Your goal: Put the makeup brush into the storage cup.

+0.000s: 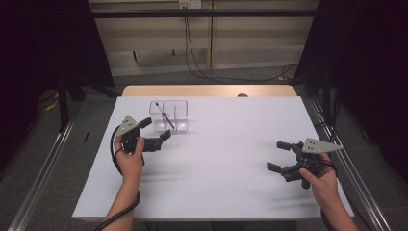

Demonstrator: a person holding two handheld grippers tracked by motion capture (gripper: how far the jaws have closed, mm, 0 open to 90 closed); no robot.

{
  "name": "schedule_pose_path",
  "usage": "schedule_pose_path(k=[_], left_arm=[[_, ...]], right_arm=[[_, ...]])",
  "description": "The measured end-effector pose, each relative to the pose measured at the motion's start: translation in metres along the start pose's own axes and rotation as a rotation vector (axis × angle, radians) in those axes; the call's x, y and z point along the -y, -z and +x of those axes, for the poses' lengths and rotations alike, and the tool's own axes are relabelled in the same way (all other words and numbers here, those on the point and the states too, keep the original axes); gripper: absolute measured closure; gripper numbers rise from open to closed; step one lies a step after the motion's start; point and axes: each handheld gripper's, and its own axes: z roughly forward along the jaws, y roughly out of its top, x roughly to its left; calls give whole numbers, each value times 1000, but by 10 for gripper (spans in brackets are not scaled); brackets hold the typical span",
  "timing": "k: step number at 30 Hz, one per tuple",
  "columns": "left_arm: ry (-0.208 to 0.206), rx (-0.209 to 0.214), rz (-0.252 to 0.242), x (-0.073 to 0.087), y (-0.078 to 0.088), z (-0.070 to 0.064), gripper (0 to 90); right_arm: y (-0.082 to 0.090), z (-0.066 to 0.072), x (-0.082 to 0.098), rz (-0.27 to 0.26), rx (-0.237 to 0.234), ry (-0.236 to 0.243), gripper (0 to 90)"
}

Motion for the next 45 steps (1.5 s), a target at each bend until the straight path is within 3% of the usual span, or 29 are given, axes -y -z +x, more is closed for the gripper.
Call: schedule_pose_path(k=[17, 33, 45], left_arm=[[-12, 49, 0, -1, 20, -6, 0], [-47, 60, 16, 1, 35, -11, 0], [-65, 45, 31, 4, 48, -8, 0]], right_arm=[[0, 0, 0, 1, 3, 0, 60], [1, 0, 0, 0, 4, -1, 60], [1, 0, 0, 4, 4, 0, 60]])
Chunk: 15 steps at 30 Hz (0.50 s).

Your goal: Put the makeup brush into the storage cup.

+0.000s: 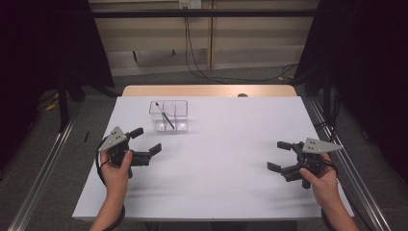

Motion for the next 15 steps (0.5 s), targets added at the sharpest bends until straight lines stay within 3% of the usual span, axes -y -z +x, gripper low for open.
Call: schedule_pose_path(k=[15], left_arm=[[-25, -16, 29, 6, 17, 0, 0]], right_arm=[[0, 0, 0, 1, 5, -1, 60]])
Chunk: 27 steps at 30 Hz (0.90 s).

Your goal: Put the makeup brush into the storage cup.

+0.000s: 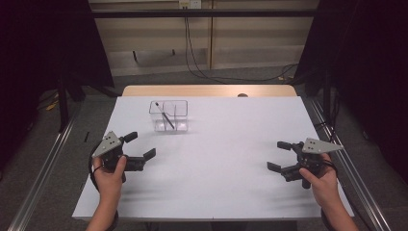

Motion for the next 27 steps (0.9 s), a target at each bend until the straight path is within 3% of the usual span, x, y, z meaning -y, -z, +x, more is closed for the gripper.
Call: schedule_pose_path(k=[20, 27], left_arm=[[6, 5, 0, 5, 12, -3, 0], [-13, 3, 3, 4, 13, -4, 0]], right_arm=[[2, -2, 0, -8, 15, 0, 60], [1, -2, 1, -4, 13, 6, 60]])
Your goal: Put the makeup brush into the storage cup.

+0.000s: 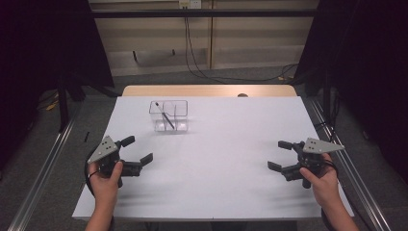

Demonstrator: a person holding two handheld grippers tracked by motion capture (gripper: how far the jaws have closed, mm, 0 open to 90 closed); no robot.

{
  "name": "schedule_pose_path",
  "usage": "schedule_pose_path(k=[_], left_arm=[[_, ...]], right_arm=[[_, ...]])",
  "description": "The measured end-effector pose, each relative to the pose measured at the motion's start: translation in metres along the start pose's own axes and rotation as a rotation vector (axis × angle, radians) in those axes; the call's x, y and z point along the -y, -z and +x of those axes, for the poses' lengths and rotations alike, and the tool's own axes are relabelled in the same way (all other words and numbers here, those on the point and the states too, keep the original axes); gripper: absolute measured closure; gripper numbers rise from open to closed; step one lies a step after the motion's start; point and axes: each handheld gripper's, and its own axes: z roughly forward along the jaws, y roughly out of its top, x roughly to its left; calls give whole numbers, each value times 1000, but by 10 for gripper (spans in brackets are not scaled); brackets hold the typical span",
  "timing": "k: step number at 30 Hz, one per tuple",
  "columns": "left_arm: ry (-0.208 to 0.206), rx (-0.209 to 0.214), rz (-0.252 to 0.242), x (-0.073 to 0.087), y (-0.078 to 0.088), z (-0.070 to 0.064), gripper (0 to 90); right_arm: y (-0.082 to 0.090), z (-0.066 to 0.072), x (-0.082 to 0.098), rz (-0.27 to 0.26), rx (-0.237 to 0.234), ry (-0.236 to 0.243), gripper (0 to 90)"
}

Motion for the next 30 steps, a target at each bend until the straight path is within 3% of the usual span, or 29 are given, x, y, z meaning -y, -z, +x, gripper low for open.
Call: schedule_pose_path(k=[16, 30], left_arm=[[22, 7, -27, 2, 7, 2, 0], [8, 16, -6, 4, 3, 3, 0]], right_arm=[[2, -3, 2, 3, 10, 1, 60], [3, -3, 3, -1, 15, -3, 60]])
